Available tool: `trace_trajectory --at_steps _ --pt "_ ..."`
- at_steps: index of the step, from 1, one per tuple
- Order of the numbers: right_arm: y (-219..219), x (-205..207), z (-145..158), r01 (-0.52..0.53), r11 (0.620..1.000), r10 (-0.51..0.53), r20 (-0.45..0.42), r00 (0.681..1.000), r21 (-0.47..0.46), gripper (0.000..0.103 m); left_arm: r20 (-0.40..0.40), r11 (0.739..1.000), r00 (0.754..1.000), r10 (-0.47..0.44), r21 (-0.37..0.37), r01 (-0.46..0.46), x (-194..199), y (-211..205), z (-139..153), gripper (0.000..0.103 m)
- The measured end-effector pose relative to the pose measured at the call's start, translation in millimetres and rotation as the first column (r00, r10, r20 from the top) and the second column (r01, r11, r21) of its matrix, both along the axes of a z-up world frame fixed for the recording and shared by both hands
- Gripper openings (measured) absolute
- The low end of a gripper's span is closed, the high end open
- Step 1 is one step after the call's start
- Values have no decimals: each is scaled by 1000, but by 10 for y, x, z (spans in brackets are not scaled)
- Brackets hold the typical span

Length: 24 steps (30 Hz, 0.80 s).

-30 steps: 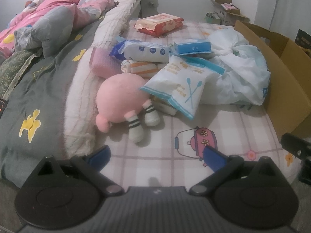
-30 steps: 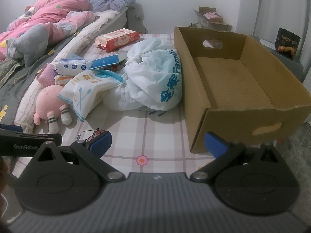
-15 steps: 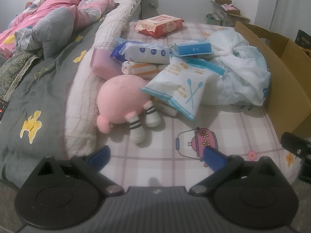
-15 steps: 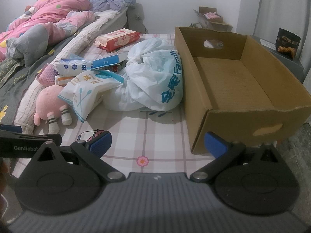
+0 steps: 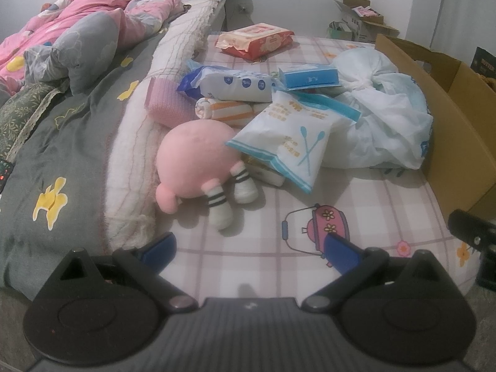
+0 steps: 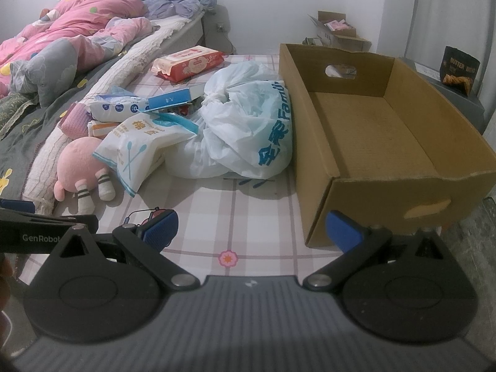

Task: Organize soft objects

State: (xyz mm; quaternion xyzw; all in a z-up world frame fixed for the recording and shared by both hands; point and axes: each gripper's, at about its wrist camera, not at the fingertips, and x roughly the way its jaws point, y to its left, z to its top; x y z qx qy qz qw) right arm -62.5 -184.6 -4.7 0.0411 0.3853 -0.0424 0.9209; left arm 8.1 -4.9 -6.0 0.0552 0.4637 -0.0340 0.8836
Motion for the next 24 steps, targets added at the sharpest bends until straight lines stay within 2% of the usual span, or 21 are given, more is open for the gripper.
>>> trace_trajectory --at_steps 24 --pt "27 22 -35 -2 1000 2 -4 1000 6 102 -15 1000 1000 10 19 -9 6 41 -68 102"
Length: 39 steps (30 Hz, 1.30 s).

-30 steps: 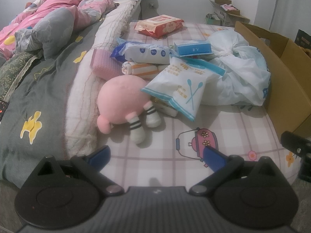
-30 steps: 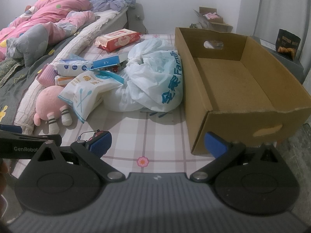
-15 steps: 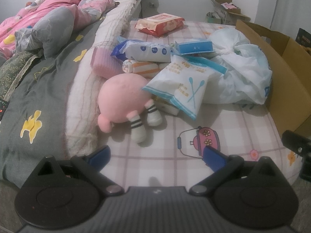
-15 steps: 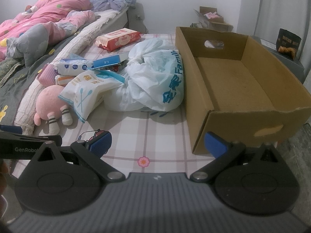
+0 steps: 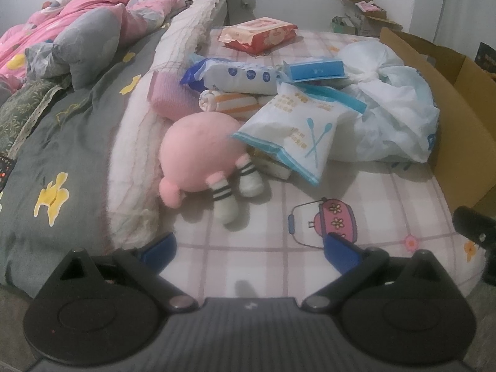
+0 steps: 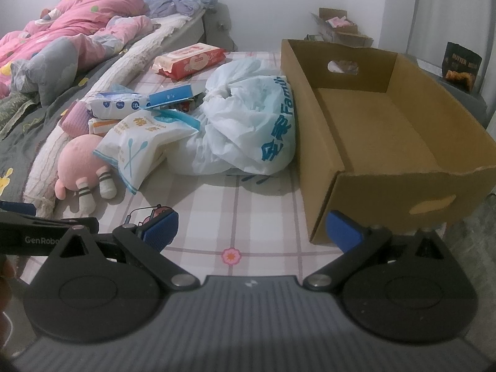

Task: Organize soft objects

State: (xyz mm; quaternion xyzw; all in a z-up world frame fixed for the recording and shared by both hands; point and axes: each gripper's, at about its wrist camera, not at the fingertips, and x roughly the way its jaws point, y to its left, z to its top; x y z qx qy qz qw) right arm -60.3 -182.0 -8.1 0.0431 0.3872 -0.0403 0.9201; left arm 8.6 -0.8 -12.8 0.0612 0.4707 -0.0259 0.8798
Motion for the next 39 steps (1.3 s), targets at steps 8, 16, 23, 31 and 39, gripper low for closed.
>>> trace_trajectory --at_steps 8,16,23,31,39 --pt "20 29 -28 4 998 -5 22 1000 58 102 31 1000 1000 3 -11 -3 8 176 28 102" --pt "97 248 112 -56 981 35 114 993 184 102 171 991 983 -64 -106 83 146 518 286 102" --pt "180 691 7 -91 909 48 114 992 408 87 228 989 967 -113 -71 133 503 553 421 80" --pt "123 1112 -383 -29 770 9 34 999 638 58 104 954 963 -249 -148 263 993 375 218 37" --pt "117 1399 -707 41 730 7 -68 998 682 43 -20 924 938 -345 -185 336 1353 184 -7 37"
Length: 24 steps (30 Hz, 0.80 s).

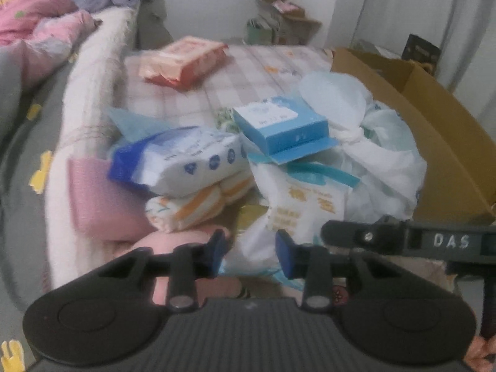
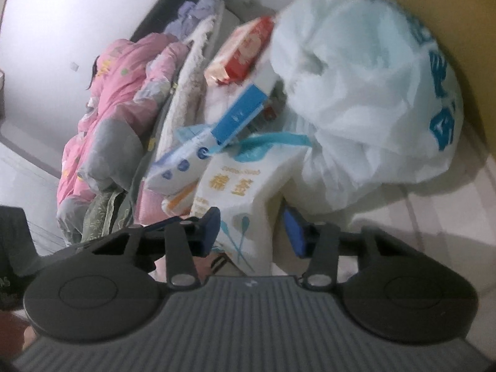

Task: Organize soft objects
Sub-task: 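Reach the right gripper to the white cotton swab bag and grasp it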

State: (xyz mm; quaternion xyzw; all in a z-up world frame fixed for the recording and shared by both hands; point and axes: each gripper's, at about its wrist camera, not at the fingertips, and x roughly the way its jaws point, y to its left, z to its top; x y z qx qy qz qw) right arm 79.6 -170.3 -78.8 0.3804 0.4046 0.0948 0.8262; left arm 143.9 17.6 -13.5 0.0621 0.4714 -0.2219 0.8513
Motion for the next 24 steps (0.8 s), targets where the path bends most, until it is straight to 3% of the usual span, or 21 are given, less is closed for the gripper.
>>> trace_trajectory --at_steps 12,14,17,24 --pt "-39 212 -324 16 989 -5 -76 997 144 27 -173 996 984 -37 -82 23 369 6 -106 41" --pt "-29 212 -314 12 988 -1 -73 997 154 20 -183 995 982 -48 -91 32 379 0 -118 35" --pt "-24 193 -279 4 990 5 -61 998 141 18 -189 993 980 -68 -106 48 344 -5 -91 24" --pt "-4 87 -197 -11 992 16 -37 999 129 17 -192 992 981 -41 -129 16 194 103 14 14"
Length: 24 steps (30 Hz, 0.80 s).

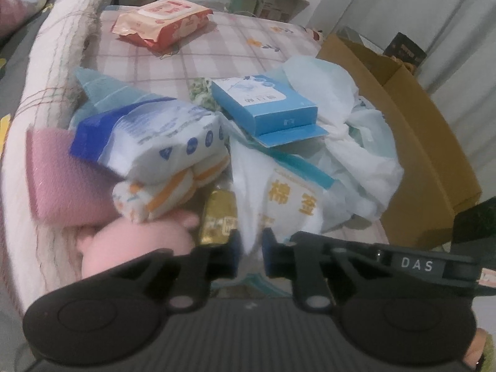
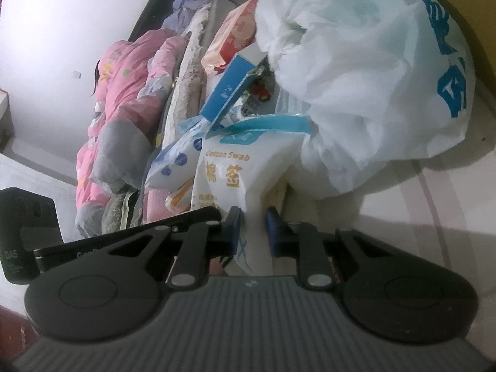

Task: Organize soft objects
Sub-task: 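Reach the right gripper to the white cotton swab bag and grasp it, then carry the cotton swab bag into the cardboard box and release it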

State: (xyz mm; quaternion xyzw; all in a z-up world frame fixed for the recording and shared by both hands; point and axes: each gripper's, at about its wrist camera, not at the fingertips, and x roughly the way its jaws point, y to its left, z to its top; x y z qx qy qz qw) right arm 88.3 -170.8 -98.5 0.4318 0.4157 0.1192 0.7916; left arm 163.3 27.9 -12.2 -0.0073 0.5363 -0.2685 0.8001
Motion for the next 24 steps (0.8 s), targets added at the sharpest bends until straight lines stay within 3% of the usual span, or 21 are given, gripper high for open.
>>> trace_trajectory --at_steps 7,14,19,24 --pt "62 -220 240 -39 999 41 63 997 -30 16 73 1000 997 22 -15 -21 -365 112 308 11" --pt "17 -492 801 -60 992 83 211 974 -112 15 200 999 979 28 -49 -18 -683 79 834 11" --pt "-333 -583 1290 -25 986 78 323 943 -166 15 279 996 960 -8 -87 33 -683 -278 1233 11" --pt "-986 -505 1646 28 983 38 355 934 -180 15 330 986 941 -77 -116 121 -495 -967 1461 11"
